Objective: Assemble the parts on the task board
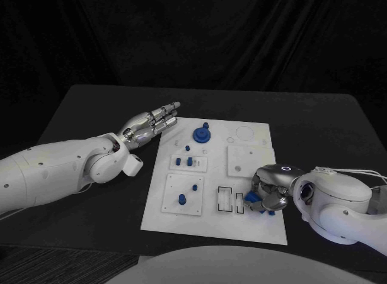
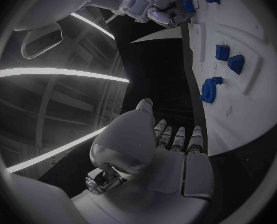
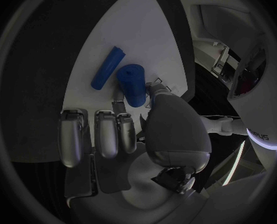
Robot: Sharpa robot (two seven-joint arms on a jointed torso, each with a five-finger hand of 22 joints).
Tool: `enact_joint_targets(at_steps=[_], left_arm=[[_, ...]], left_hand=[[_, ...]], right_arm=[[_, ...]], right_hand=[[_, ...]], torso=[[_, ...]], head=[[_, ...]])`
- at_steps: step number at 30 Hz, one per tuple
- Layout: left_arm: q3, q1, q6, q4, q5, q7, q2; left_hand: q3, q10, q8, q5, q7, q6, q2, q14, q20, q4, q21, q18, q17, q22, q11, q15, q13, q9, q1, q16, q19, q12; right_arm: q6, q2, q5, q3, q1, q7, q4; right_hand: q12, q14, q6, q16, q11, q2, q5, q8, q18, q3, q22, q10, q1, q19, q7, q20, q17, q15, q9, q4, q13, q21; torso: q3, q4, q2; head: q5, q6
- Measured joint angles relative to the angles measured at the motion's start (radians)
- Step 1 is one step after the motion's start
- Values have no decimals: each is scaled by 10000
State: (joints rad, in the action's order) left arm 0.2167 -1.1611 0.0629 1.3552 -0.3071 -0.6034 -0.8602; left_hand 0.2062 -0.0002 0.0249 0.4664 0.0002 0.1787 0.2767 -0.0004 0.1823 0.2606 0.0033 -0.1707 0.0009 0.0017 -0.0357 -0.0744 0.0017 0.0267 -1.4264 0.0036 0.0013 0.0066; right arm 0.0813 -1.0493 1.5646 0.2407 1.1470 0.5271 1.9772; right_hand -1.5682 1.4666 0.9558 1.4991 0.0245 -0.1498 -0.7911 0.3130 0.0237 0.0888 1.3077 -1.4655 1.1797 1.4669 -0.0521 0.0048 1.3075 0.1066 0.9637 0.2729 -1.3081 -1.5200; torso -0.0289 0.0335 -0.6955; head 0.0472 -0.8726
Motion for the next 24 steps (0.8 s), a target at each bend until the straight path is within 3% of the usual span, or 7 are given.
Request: enact_joint_targets(at_steps=[2,6,7,9,11,18,24], left_arm=[[0,6,16,0,0,11,0],[0,14,43,-4,0,32,-6],[0,16,47,-6,0,38,-6],[1,21,55,-9,-1,49,-7],[1,26,68,-14,-1,63,-8],[1,33,108,-47,-1,108,19],[1,37,124,-58,-1,142,68]], left_hand=[[0,-1,0,0,54,54,0,27,0,0,0,0,1,0,69,-27,0,13,0,0,0,0],[0,-2,1,0,54,54,0,27,0,0,0,0,2,0,70,-27,-4,13,0,0,0,0],[0,-2,1,0,54,54,0,27,0,0,0,0,2,0,70,-27,-5,13,0,0,0,0],[0,-2,0,0,54,54,0,27,0,0,0,0,2,0,70,-27,-7,13,0,0,0,0],[0,-2,0,-1,88,89,0,27,0,0,0,1,3,0,70,-27,-8,13,0,0,0,0],[-28,-2,0,45,90,90,0,27,-1,-28,0,1,5,-4,70,-26,-8,12,0,0,0,0],[-28,-2,0,44,90,91,0,27,-1,-28,0,1,6,-8,70,-26,-6,12,0,0,-1,0]], right_arm=[[74,-45,-125,0,-1,-9,34],[286,-148,-652,-4,-1,-17,69],[344,-178,-827,-5,-1,-23,92],[462,-244,-1240,-6,-1,-46,168],[593,-325,-1794,9,-1,-81,267],[1015,-477,-3962,81,211,-219,445],[1652,-398,-5982,58,492,-441,479]], right_hand=[[0,-10,45,-1,-15,-1,-147,-266,0,69,0,-12,1,-14,-45,14,0,-32,0,69,0,0],[0,-20,154,-5,-16,-1,9,-422,-1,181,-1,-12,2,-17,-58,82,0,-56,-29,181,1,0],[0,-11,166,-5,-16,3,108,-411,-1,211,-1,-12,-3,-17,-45,82,0,-84,-363,212,1,0],[0,4,195,-5,-16,13,243,-332,-1,247,-1,-12,-13,-17,-16,82,0,-101,-1504,247,1,0],[0,4,197,-5,-16,129,350,-344,-1,263,-1,-12,-128,-17,-15,82,0,-101,-1854,262,2,0],[0,4,229,-5,-15,465,725,-152,-1,331,-2,-12,-280,-17,20,81,-1,-102,-1719,302,2,0],[0,4,172,-43,98,812,1736,241,-1,402,-2,-14,-630,-17,77,81,-1,-102,-1371,371,3,53]], torso=[[0,0,0],[0,0,-1],[0,0,-1],[-1,0,-3],[-2,0,-5],[-7,12,-6],[-12,26,-1]], head=[[5,0],[25,0],[27,0],[29,0],[29,0],[-18,0],[-37,0]])
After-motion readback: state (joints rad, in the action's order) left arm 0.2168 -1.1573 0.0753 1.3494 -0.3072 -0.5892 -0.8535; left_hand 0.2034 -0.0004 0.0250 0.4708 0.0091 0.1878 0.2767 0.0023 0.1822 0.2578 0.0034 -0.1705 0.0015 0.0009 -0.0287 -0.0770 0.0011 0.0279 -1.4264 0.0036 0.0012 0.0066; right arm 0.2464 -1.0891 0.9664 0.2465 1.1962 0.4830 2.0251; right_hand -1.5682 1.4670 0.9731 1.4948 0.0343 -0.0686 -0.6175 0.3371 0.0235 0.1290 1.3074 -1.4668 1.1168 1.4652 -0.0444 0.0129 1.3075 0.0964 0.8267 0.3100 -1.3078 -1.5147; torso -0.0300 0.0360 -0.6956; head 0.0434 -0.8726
